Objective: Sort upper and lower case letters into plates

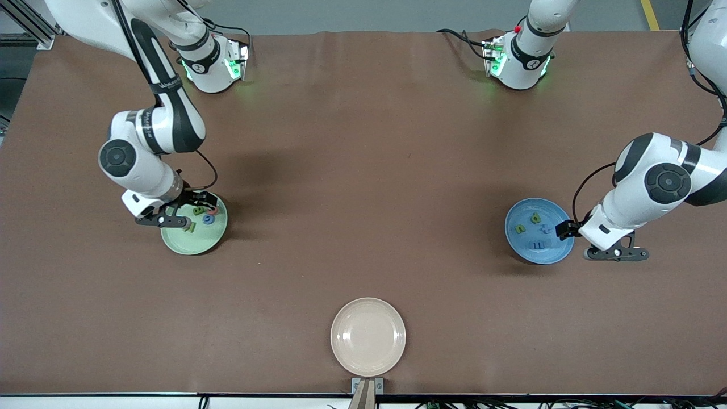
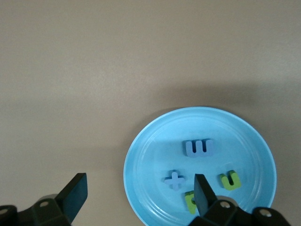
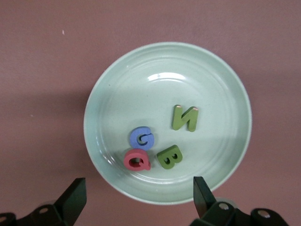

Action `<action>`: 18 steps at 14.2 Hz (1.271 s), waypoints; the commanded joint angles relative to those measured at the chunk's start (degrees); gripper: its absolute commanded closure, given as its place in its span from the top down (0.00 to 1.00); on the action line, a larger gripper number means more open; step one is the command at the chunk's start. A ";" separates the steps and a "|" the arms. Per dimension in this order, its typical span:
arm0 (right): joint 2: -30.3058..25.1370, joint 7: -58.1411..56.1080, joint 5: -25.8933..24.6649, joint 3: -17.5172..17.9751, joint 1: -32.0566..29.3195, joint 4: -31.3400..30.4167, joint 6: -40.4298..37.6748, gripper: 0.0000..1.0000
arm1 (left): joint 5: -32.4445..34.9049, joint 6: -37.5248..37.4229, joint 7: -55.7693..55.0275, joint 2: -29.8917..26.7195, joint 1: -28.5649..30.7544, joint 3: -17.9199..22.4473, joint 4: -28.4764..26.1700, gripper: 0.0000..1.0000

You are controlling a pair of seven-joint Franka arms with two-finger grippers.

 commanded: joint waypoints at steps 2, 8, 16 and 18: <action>-2.49 -5.64 -0.79 0.07 -2.63 10.30 -14.52 1.00 | -0.94 -0.30 -0.01 -0.23 -0.22 -0.39 -0.68 1.00; -2.14 -9.87 -1.05 0.07 -7.28 27.98 -34.40 1.00 | -0.94 -0.22 -0.01 0.65 0.13 -0.22 -0.59 1.00; -1.79 -11.71 -2.55 0.25 -10.45 36.17 -41.02 1.00 | -4.43 -0.22 1.83 -2.06 -5.03 5.65 -0.24 1.00; -1.79 -13.74 -1.76 0.25 -11.68 36.52 -41.02 1.00 | -11.36 0.05 5.51 -6.45 -9.69 11.09 0.20 1.00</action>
